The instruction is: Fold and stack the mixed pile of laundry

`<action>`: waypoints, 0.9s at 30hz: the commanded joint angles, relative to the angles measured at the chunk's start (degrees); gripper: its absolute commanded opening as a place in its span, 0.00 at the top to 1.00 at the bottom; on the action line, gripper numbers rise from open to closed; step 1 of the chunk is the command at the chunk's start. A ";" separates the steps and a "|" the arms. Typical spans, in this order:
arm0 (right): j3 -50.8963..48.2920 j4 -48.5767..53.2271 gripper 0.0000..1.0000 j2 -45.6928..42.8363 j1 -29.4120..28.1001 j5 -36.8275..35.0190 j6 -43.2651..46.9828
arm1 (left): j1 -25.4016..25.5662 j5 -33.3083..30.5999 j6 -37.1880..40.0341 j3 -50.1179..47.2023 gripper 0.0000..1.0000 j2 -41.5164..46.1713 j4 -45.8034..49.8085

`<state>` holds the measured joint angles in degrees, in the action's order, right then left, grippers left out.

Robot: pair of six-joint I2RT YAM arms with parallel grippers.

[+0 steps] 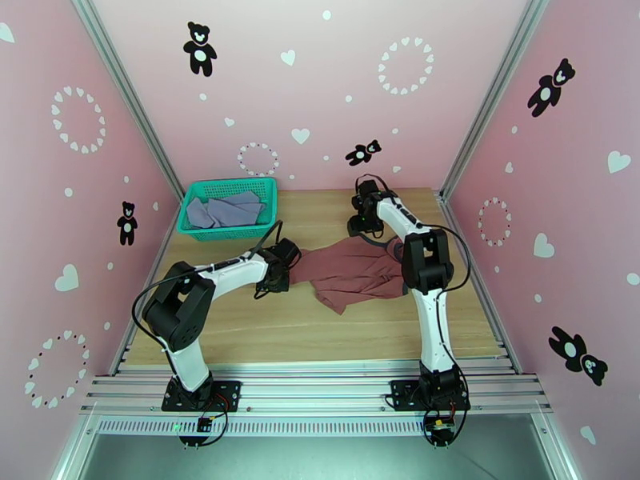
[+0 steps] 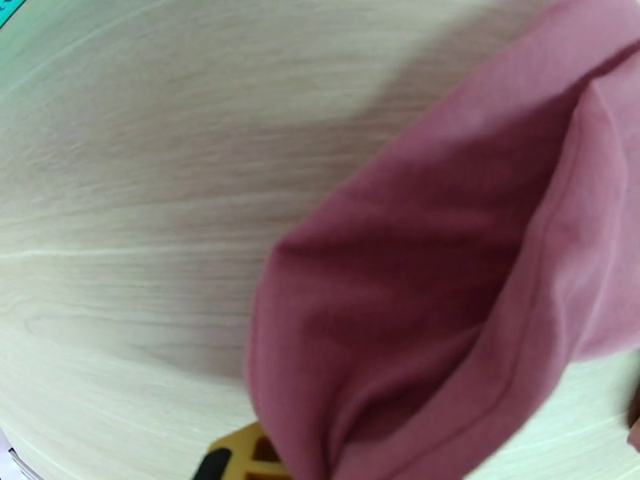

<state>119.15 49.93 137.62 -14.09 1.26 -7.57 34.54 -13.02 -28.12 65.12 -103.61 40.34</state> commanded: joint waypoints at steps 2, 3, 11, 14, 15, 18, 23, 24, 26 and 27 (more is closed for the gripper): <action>2.48 2.36 0.45 3.39 -0.17 1.21 -1.34 | -0.06 -2.00 0.87 1.49 1.00 0.07 1.14; 2.55 2.28 0.50 3.96 -0.15 1.82 -1.49 | -0.04 -2.01 0.83 1.58 1.00 0.25 1.23; 4.38 3.48 1.00 2.35 -0.18 2.25 -1.65 | -0.04 -6.02 1.61 4.91 1.00 4.91 4.28; 2.50 3.64 1.00 -5.45 -0.17 0.34 -1.27 | -0.22 -10.56 2.82 10.85 1.00 8.58 8.23; 1.15 3.36 1.00 -9.14 -0.19 -0.49 -1.15 | -0.27 -12.30 3.39 13.49 1.00 9.97 9.73; -4.24 2.13 1.00 -21.46 -0.15 -3.31 -1.35 | -0.49 -15.90 5.57 21.82 1.00 13.87 13.45; -14.98 -0.64 1.00 -43.63 -0.43 -8.36 -2.24 | -0.62 -16.01 9.96 34.57 1.00 17.59 19.26; -16.94 -0.91 1.00 -48.13 -0.61 -9.32 -2.35 | -0.58 -15.23 10.78 36.60 1.00 18.09 20.48; -20.14 -1.24 1.00 -56.09 -1.07 -11.01 -2.27 | -0.61 -14.18 11.90 40.35 1.00 18.88 23.17; -21.61 -1.24 1.00 -60.27 -1.29 -11.84 -2.21 | -0.47 -13.85 12.22 42.06 1.00 19.38 24.78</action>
<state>102.32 47.88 85.23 -14.74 -5.74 -9.26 34.26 -26.20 -19.11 103.77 -84.93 57.10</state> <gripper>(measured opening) 0.047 0.089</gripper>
